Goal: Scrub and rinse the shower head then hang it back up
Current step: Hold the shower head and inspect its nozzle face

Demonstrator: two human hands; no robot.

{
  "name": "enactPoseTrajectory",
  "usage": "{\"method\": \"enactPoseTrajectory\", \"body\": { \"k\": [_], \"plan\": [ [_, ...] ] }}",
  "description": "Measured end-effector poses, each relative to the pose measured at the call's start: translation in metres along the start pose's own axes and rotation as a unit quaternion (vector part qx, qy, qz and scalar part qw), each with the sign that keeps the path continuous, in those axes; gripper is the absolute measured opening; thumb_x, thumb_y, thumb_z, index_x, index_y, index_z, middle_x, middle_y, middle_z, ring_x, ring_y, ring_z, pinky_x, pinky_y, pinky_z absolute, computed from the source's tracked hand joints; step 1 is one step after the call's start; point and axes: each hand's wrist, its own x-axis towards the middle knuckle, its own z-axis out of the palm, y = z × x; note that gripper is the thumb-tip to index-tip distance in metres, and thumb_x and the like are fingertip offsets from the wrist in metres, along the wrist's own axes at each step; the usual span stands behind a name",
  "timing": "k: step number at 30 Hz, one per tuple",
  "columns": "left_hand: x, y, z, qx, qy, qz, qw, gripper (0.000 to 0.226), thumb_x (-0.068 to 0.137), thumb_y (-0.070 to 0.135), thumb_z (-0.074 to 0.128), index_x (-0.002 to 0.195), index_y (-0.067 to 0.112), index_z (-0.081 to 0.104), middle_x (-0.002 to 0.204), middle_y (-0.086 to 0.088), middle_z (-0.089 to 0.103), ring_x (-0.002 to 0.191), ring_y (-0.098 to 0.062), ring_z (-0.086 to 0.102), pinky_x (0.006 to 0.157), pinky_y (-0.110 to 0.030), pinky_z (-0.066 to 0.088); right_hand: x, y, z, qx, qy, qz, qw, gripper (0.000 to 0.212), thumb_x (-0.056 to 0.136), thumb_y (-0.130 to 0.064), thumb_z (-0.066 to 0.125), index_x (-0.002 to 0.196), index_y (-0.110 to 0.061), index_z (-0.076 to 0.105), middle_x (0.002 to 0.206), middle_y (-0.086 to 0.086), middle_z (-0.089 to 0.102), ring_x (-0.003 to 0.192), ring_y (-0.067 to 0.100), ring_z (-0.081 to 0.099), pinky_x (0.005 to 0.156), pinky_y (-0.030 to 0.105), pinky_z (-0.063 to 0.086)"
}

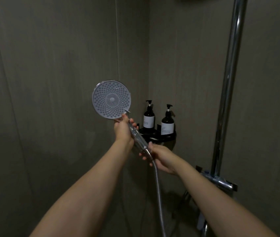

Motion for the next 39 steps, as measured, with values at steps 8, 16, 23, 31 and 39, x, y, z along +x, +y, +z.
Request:
{"method": "enactPoseTrajectory", "body": {
  "k": [8, 16, 23, 31, 39],
  "plan": [
    [-0.002, -0.002, 0.003, -0.011, 0.003, 0.003, 1.000, 0.016, 0.097, 0.027, 0.044, 0.085, 0.016, 0.045, 0.059, 0.003, 0.047, 0.037, -0.006, 0.047, 0.045, -0.021, 0.044, -0.003, 0.002, -0.007, 0.026, 0.010, -0.007, 1.000, 0.024, 0.098, -0.023, 0.039, 0.099, -0.013, 0.061, 0.089, 0.006, 0.069, 0.073, 0.011, 0.060, 0.056, 0.020, 0.045],
    [-0.007, 0.000, 0.006, 0.009, 0.012, 0.014, 1.000, 0.014, 0.097, 0.026, 0.043, 0.089, 0.015, 0.044, 0.061, 0.002, 0.047, 0.038, -0.006, 0.046, 0.046, -0.021, 0.044, 0.002, 0.007, -0.005, -0.024, 0.019, -0.022, 0.999, 0.016, 0.094, -0.020, 0.046, 0.091, -0.015, 0.061, 0.080, 0.001, 0.070, 0.068, 0.007, 0.061, 0.053, 0.018, 0.044],
    [-0.011, 0.003, 0.007, 0.021, 0.009, 0.021, 1.000, 0.016, 0.097, 0.025, 0.043, 0.085, 0.015, 0.043, 0.062, 0.001, 0.046, 0.042, -0.007, 0.046, 0.048, -0.023, 0.044, 0.006, 0.008, 0.003, -0.015, 0.045, -0.014, 0.999, 0.018, 0.096, -0.024, 0.044, 0.089, -0.015, 0.059, 0.080, 0.003, 0.065, 0.071, 0.012, 0.056, 0.058, 0.023, 0.040],
    [-0.012, 0.002, 0.004, 0.023, 0.016, 0.015, 0.999, 0.014, 0.097, 0.028, 0.044, 0.091, 0.015, 0.044, 0.062, 0.002, 0.047, 0.041, -0.007, 0.046, 0.050, -0.024, 0.043, -0.001, 0.006, 0.006, -0.023, 0.016, -0.036, 0.999, 0.027, 0.098, -0.019, 0.037, 0.091, -0.007, 0.061, 0.078, 0.006, 0.065, 0.070, 0.013, 0.056, 0.073, 0.028, 0.041],
    [-0.010, -0.002, 0.000, 0.028, 0.020, 0.014, 0.999, 0.018, 0.096, 0.029, 0.045, 0.084, 0.016, 0.046, 0.061, 0.003, 0.050, 0.040, -0.006, 0.049, 0.051, -0.025, 0.045, 0.000, 0.011, 0.008, -0.073, 0.038, -0.056, 0.995, 0.028, 0.099, -0.020, 0.037, 0.084, -0.012, 0.061, 0.075, 0.003, 0.063, 0.069, 0.011, 0.056, 0.074, 0.024, 0.044]
  ]
}}
